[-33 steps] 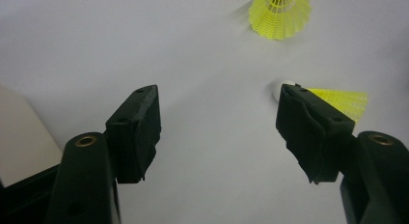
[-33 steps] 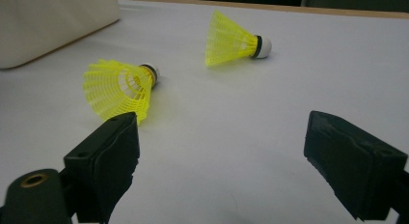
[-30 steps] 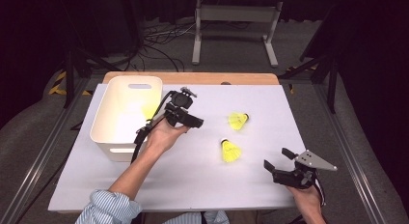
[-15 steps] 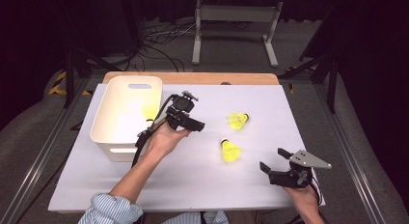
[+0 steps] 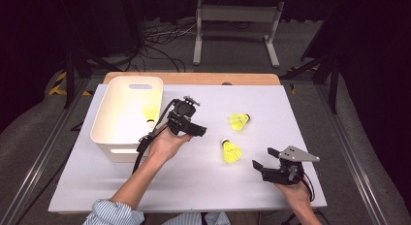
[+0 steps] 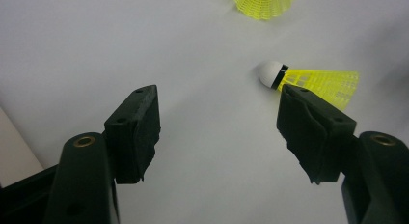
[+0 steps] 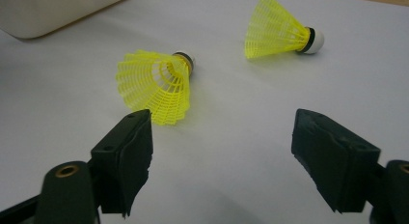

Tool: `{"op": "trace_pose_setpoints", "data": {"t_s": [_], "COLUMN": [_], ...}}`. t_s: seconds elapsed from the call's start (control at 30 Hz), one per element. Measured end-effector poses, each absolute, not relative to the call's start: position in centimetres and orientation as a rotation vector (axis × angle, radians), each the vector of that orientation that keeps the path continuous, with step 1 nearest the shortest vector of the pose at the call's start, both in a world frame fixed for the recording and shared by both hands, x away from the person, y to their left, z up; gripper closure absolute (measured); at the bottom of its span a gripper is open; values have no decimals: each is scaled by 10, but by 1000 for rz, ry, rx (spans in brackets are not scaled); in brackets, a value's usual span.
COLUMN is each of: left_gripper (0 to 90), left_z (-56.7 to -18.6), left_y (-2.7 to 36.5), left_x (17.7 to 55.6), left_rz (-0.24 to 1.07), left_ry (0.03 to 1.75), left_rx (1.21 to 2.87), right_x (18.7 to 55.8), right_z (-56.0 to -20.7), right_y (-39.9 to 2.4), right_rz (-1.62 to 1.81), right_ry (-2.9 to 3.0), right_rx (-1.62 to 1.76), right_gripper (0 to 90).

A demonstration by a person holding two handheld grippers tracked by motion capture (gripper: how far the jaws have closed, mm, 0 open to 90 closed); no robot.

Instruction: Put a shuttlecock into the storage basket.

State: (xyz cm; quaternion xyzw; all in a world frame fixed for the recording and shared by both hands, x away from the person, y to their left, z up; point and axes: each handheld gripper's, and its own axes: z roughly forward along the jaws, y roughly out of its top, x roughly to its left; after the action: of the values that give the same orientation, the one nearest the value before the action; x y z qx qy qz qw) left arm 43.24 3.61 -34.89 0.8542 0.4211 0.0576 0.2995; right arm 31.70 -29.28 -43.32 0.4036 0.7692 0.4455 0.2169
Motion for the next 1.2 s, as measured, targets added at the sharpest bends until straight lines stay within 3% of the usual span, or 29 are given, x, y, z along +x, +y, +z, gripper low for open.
{"op": "trace_pose_setpoints", "data": {"t_s": [0.37,0.97,1.2], "left_gripper": [326,326,326], "left_z": [-357,-364,-366], "left_y": [29,24,23], "left_x": [433,433,434], "left_rz": [139,143,135], "left_ry": [1112,1116,1115], "left_rx": [2272,2285,2296], "right_x": [332,356,365], "right_z": [-439,-439,-439], "right_y": [-281,-261,-249], "right_rz": [1156,1032,970], "right_ry": [2241,2420,2470], "right_rx": [1180,1245,1225], "right_gripper": [427,487,578]}}
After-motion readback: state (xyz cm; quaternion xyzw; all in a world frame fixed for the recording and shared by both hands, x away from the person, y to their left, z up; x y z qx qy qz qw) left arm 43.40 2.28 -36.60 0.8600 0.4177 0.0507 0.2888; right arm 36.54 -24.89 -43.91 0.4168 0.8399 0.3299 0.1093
